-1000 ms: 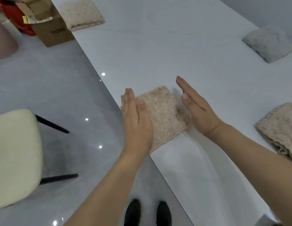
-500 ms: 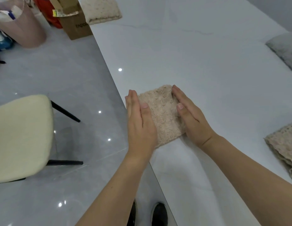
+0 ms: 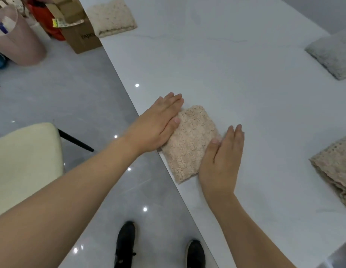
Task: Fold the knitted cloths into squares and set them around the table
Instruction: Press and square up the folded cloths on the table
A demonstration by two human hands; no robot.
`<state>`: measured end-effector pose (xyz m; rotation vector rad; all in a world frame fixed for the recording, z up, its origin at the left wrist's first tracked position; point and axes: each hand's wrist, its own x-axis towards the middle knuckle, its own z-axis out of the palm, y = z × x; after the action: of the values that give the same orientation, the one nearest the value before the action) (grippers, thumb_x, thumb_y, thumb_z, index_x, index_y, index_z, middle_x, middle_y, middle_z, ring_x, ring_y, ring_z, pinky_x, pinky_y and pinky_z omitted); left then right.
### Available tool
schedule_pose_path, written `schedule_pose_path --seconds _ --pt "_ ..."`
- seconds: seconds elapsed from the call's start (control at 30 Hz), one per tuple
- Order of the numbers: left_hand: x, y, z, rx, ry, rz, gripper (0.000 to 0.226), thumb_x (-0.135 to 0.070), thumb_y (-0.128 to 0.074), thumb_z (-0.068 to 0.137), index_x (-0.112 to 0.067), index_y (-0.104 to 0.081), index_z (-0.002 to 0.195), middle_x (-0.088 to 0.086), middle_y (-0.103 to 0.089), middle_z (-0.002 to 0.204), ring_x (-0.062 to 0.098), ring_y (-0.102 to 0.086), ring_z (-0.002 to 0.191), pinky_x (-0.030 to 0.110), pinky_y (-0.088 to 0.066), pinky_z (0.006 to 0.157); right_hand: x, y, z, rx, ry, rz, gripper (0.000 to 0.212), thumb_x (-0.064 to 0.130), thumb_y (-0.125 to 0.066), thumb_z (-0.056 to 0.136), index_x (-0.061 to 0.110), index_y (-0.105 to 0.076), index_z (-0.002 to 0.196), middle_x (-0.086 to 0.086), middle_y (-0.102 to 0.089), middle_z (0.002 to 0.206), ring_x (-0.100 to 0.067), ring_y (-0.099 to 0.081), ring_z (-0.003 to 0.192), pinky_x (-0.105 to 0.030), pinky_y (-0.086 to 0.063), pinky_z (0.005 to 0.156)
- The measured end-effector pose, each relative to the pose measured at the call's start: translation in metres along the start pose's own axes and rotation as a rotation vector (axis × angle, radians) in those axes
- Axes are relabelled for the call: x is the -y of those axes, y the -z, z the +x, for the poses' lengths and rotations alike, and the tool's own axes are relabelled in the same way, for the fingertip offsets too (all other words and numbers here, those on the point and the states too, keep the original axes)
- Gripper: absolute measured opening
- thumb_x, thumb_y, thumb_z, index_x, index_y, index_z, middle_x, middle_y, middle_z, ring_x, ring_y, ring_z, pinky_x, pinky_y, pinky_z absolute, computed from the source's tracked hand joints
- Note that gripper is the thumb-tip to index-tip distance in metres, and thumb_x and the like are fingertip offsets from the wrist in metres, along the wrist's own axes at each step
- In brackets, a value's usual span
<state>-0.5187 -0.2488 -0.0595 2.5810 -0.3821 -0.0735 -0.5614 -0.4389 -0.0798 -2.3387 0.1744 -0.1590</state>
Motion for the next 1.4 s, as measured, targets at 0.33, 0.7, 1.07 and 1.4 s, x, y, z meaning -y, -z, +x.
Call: schedule_pose_path --seconds 0.33,0.7,1.07,1.4 --pt "0.026 0.011 0.036 0.307 -0.254 -0.092 0.056 -0.035 -0.027 0.108 -0.017 -0.014 0.158 -0.007 -0.008 0.166 0.0 0.0 0.15 0.013 0.001 0.118 0.019 -0.014 -0.02 -0.167 -0.229 -0.114 0.063 0.036 -0.022 0.101 0.003 -0.007 0.153 -0.008 0.002 0.162 -0.016 0.004 0.149 -0.034 -0.002 0.121" --pt "0.021 0.005 0.047 0.328 -0.093 -0.779 0.051 -0.031 -0.035 0.104 -0.017 -0.036 0.152 -0.007 -0.034 0.159 -0.002 -0.026 0.145 0.027 -0.018 0.123 0.056 -0.031 -0.028 -0.354 -0.355 0.538 0.052 0.026 -0.023 0.106 0.019 -0.005 0.155 0.014 0.003 0.161 0.011 0.003 0.142 0.005 -0.004 0.103" --pt "0.025 0.0 0.047 0.355 -0.24 -0.533 0.047 -0.026 -0.036 0.108 -0.012 -0.035 0.152 -0.004 -0.031 0.16 0.0 -0.024 0.146 0.012 -0.014 0.118 0.044 -0.043 -0.022 -0.321 -0.289 0.16 0.058 0.036 -0.02 0.102 0.012 -0.008 0.154 0.003 0.004 0.163 -0.003 0.006 0.147 -0.013 0.002 0.116" --pt "0.05 -0.003 0.053 0.283 -0.579 0.166 0.061 -0.04 -0.016 0.105 -0.006 -0.027 0.155 0.009 -0.025 0.162 0.023 -0.018 0.151 0.039 -0.012 0.124 0.03 -0.04 -0.024 -0.119 -0.334 -0.543 0.064 0.038 -0.012 0.098 0.004 -0.011 0.153 -0.012 -0.008 0.161 -0.025 -0.006 0.149 -0.043 -0.003 0.121"
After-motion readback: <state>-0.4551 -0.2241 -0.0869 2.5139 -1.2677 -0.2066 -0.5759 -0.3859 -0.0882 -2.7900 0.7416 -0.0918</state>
